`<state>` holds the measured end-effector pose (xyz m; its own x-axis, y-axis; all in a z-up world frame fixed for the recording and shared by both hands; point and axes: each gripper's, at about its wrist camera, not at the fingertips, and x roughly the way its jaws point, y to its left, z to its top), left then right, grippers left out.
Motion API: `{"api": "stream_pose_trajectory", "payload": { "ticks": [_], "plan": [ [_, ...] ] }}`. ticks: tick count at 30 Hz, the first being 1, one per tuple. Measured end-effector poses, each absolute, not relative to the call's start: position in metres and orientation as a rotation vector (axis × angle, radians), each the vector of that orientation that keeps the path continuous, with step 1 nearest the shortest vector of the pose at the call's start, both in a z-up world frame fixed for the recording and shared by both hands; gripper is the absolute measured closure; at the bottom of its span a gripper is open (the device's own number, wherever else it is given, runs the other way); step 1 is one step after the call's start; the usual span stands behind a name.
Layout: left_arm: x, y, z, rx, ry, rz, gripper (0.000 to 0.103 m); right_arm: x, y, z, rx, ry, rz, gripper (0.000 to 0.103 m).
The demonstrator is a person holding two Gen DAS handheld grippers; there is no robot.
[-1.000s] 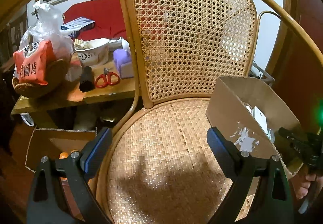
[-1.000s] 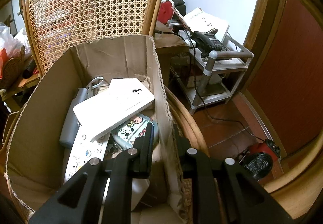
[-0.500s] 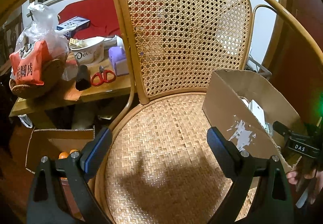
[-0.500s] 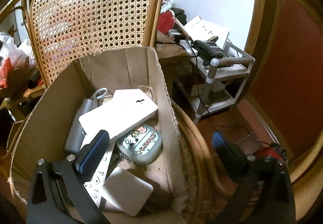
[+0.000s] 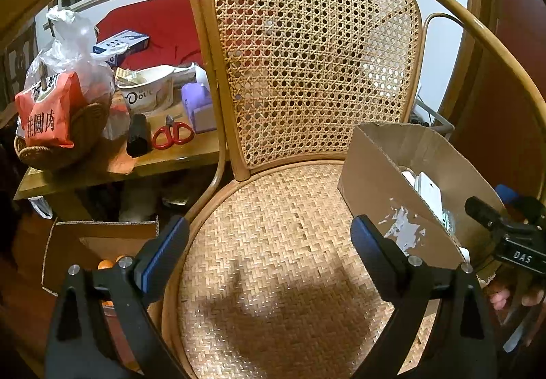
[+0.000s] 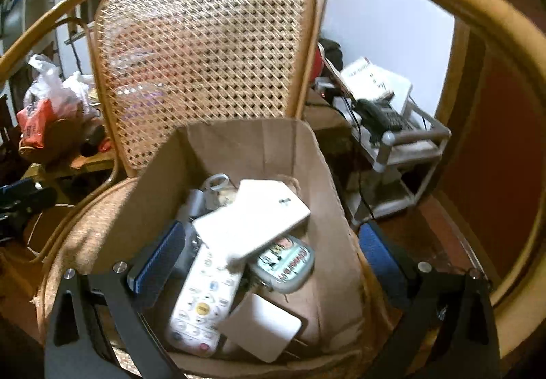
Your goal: Organize rigid objects
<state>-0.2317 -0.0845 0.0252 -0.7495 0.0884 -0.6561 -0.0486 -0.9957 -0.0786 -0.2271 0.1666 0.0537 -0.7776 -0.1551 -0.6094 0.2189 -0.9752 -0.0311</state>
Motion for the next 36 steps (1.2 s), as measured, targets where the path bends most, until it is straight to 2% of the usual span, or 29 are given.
{"api": "stream_pose_trajectory", "payload": {
  "ticks": [7,17,23,28,36],
  "plan": [
    [-0.219,-0.079,0.045,-1.031,-0.077,2.879,0.001,-0.205,0.161,0.074,0.839,0.186,-2.804,0.000],
    [-0.159,-0.068,0.067,-0.776,-0.068,2.963,0.000,-0.160,0.158,0.088,0.766,0.208,-2.822,0.000],
    [-0.121,-0.071,0.076,-0.735,-0.077,3.024,0.000,-0.125,0.161,0.089,0.756,0.166,-2.821,0.000],
    [-0.090,-0.083,0.075,-0.716,-0.154,3.056,0.000,-0.085,0.160,0.091,0.708,0.137,-2.837,0.000],
    [-0.047,-0.072,0.069,-0.648,-0.065,3.126,0.000,-0.041,0.167,0.090,0.634,0.157,-2.903,0.000]
  ]
}}
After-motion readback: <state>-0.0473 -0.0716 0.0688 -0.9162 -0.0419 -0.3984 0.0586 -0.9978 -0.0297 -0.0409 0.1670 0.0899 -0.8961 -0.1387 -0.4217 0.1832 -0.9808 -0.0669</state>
